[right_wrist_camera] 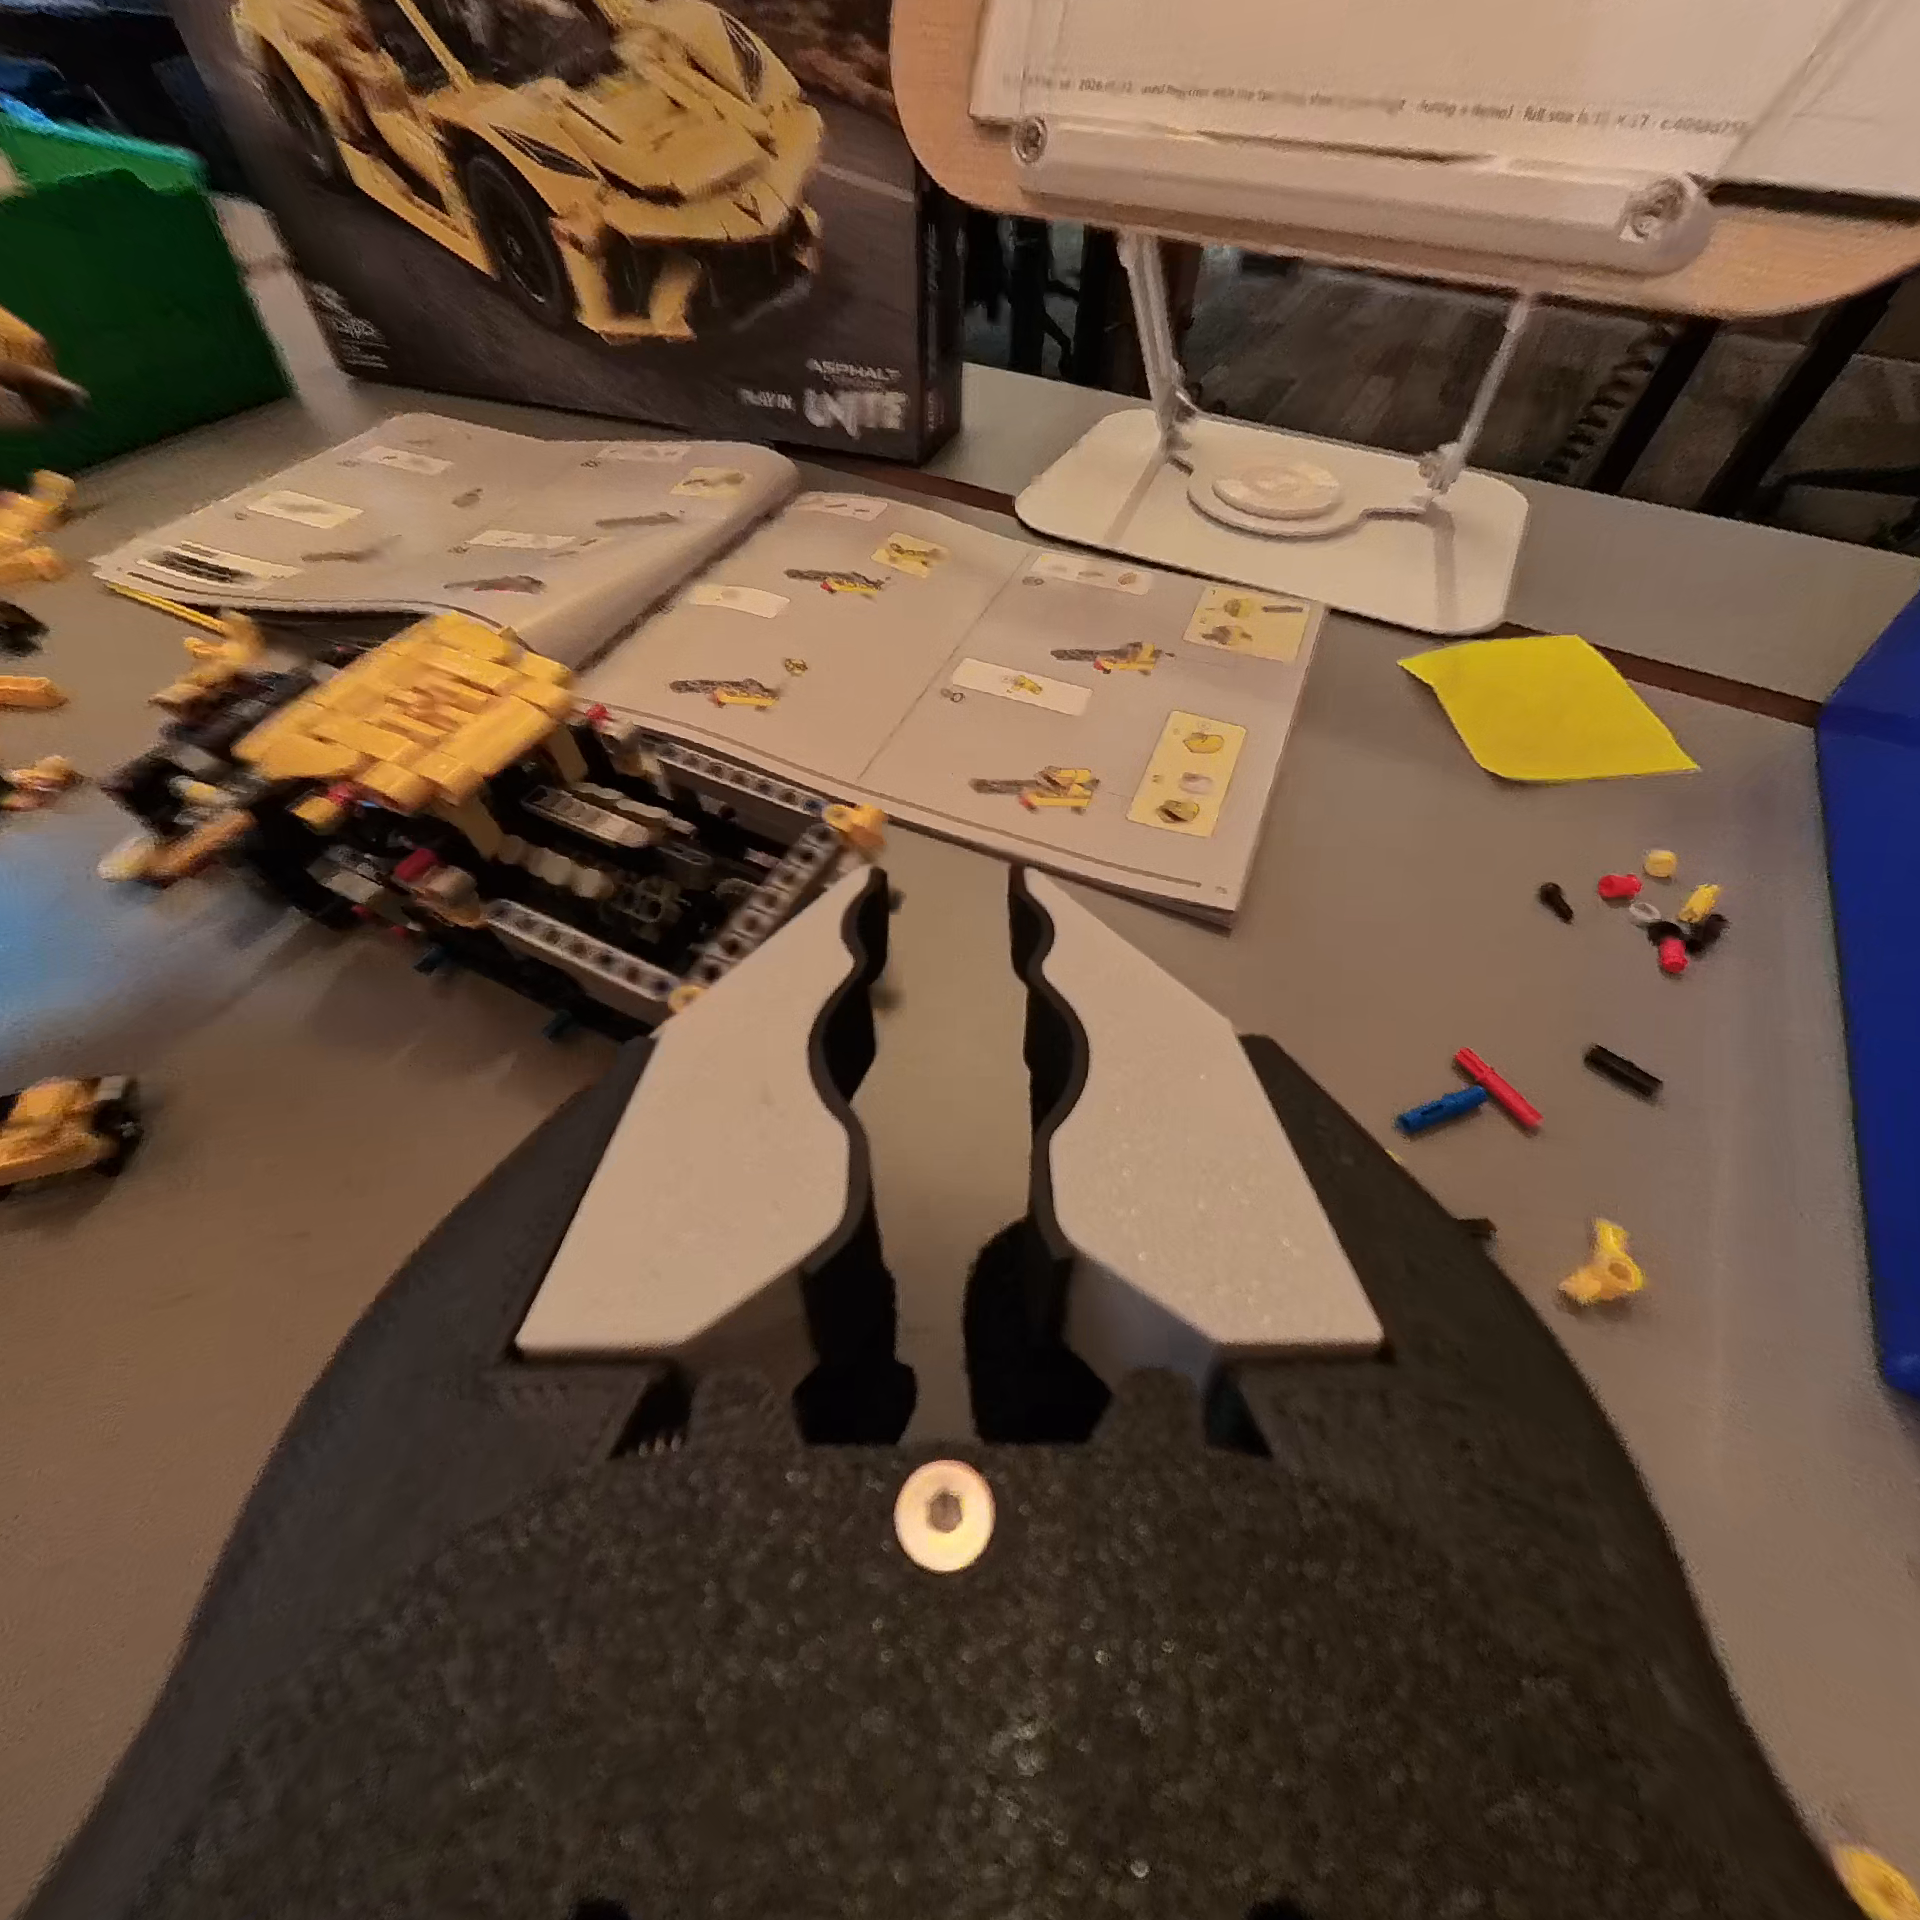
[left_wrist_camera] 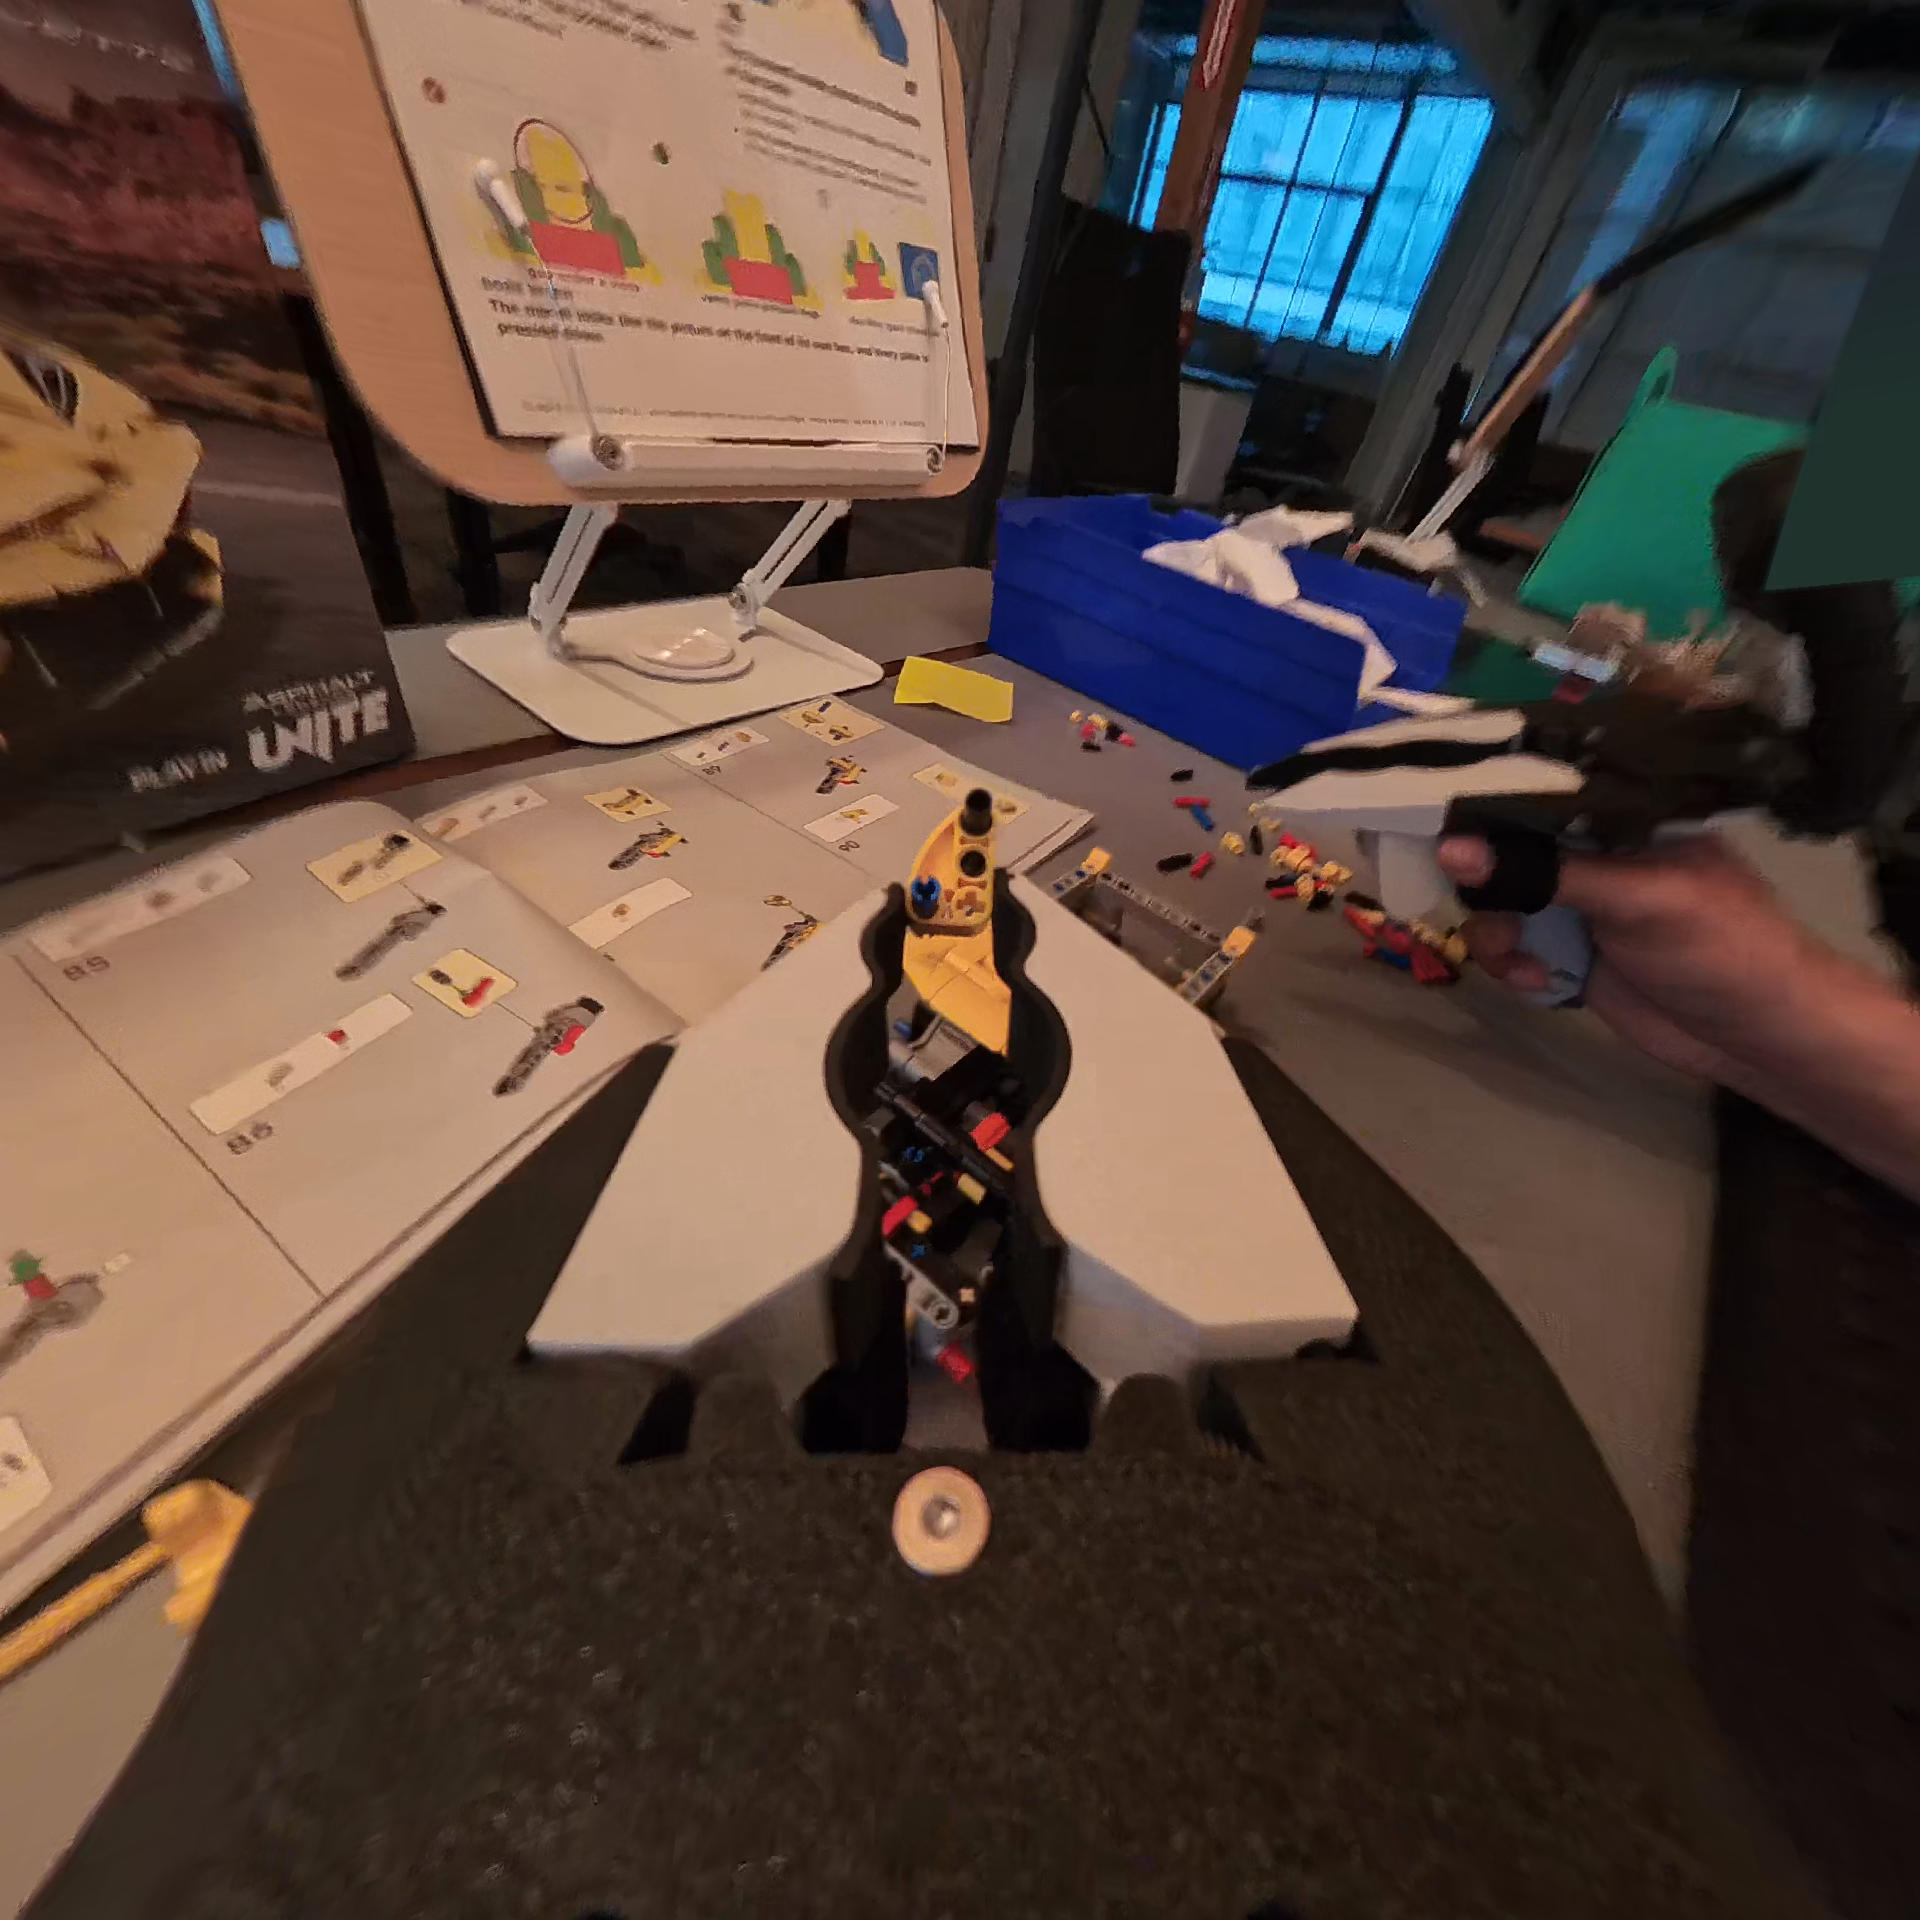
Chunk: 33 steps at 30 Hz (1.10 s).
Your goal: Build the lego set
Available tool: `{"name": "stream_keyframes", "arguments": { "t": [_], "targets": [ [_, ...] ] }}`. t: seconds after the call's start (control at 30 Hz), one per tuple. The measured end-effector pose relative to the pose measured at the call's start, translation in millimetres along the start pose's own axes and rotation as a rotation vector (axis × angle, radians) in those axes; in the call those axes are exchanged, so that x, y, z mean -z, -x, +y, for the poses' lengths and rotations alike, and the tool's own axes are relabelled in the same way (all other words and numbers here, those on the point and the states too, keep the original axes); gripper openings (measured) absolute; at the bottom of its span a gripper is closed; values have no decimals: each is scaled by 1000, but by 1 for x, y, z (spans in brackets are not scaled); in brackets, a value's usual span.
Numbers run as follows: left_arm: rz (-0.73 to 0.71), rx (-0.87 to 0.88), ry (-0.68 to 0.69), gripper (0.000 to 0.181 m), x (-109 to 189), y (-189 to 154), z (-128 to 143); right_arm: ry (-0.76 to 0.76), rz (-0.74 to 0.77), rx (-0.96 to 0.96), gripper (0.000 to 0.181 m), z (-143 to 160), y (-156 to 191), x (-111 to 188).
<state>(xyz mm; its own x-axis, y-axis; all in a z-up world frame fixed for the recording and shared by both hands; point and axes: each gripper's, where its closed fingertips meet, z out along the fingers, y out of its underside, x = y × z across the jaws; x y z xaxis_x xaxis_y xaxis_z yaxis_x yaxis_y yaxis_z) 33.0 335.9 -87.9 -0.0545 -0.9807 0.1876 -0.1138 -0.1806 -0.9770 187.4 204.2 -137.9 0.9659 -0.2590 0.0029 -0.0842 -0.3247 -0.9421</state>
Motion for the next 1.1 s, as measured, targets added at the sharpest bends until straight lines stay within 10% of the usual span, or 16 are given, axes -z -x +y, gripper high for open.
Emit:
{"name": "stream_keyframes", "arguments": {
  "t": [0.27,0.53,1.1],
  "targets": [
    [-49,-653,-5,16,12,-52,4,-68,-869,-440,44,-71,170,28],
    [-28,-863,-139,16,53,-83,0,-87,-974,-466,34,-74,234,31],
    [-34,-1558,-77,15,50,-108,36,55,-771,-68,17,-28,225,42]
  ]
}}
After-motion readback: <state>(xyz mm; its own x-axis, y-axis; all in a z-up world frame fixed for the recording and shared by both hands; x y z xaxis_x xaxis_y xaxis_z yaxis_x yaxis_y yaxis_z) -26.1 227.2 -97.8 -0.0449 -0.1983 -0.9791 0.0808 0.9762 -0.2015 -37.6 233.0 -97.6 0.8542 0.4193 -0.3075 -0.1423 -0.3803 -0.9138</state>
